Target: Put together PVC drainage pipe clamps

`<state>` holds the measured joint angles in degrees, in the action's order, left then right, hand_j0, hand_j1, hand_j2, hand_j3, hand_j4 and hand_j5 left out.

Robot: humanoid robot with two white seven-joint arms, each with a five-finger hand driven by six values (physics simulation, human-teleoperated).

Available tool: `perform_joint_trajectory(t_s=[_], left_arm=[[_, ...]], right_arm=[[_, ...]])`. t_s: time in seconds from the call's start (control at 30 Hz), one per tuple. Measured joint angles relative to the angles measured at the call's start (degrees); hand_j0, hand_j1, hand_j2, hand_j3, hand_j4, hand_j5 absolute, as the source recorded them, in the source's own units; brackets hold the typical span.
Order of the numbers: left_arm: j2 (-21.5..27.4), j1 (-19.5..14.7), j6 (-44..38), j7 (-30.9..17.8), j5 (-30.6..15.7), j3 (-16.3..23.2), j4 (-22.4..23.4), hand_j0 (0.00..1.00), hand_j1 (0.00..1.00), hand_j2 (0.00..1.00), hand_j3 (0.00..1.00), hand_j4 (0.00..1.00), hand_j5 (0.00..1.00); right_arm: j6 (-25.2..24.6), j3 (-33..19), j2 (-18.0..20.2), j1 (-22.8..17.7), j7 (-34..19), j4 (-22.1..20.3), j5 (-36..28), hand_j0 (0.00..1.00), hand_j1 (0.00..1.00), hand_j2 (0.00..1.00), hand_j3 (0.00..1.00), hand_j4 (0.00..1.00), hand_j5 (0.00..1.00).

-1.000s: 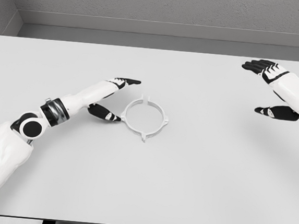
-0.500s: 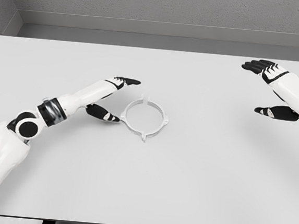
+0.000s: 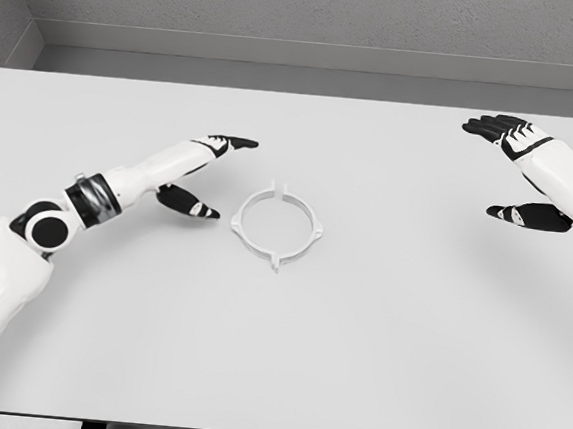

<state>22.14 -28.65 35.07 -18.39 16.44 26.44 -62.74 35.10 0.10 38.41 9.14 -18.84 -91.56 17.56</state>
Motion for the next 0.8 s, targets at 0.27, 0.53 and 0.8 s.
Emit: perform_joint_trajectory(t_s=[0.27,0.53,0.8], left_arm=[[-2.1,-0.4,0.0,0.0,0.1,0.1,2.5,1.0,1.0,1.0,1.0,1.0,1.0],[-3.0,-0.4,0.0,0.0,0.2,0.0,3.1,1.0,1.0,1.0,1.0,1.0,1.0],[-3.4,-0.4,0.0,0.0,0.2,0.0,3.2,1.0,1.0,1.0,1.0,1.0,1.0]], right_arm=[[0.0,0.0,0.0,0.0,0.0,0.0,0.0,1.0,1.0,1.0,1.0,1.0,1.0],[0.0,0.0,-0.1,0.0,0.0,0.0,0.0,1.0,1.0,1.0,1.0,1.0,1.0],[0.0,0.0,-0.1,0.0,0.0,0.2,0.0,1.0,1.0,1.0,1.0,1.0,1.0]])
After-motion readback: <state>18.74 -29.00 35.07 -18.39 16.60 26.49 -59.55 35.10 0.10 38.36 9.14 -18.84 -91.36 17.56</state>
